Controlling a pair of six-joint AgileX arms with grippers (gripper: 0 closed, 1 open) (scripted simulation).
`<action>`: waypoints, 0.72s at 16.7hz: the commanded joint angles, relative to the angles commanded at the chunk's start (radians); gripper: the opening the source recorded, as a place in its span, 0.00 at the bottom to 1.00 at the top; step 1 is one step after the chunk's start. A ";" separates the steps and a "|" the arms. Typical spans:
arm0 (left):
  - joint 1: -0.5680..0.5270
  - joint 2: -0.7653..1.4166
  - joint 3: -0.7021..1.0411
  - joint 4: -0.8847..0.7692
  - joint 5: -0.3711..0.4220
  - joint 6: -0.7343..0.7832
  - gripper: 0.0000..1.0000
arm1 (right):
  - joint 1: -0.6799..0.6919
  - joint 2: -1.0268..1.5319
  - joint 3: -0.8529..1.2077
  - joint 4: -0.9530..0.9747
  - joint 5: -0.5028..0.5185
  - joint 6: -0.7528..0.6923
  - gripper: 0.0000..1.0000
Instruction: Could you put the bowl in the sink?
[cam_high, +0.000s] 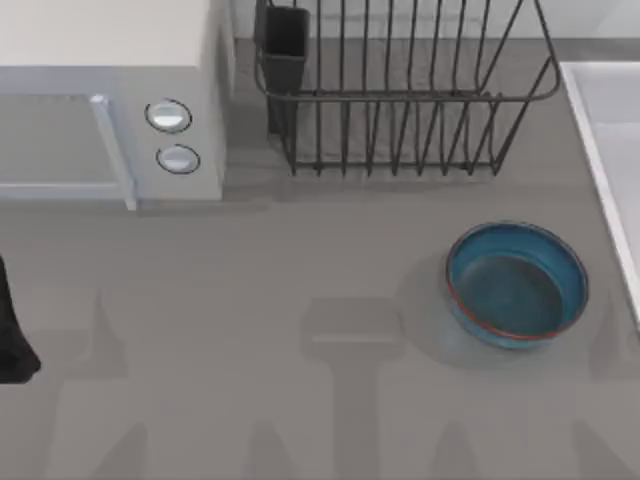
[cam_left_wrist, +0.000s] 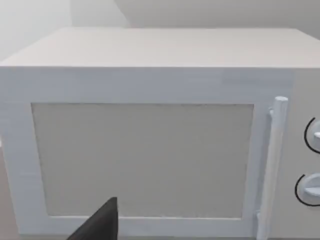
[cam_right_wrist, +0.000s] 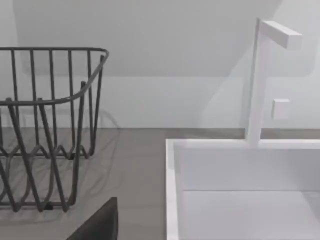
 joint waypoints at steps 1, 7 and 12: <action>0.000 0.000 0.000 0.000 0.000 0.000 1.00 | 0.000 0.000 0.000 0.000 0.000 0.000 1.00; 0.000 0.000 0.000 0.000 0.000 0.000 1.00 | 0.024 0.157 0.156 -0.125 -0.001 0.026 1.00; 0.000 0.000 0.000 0.000 0.000 0.000 1.00 | 0.072 0.576 0.506 -0.401 0.001 0.081 1.00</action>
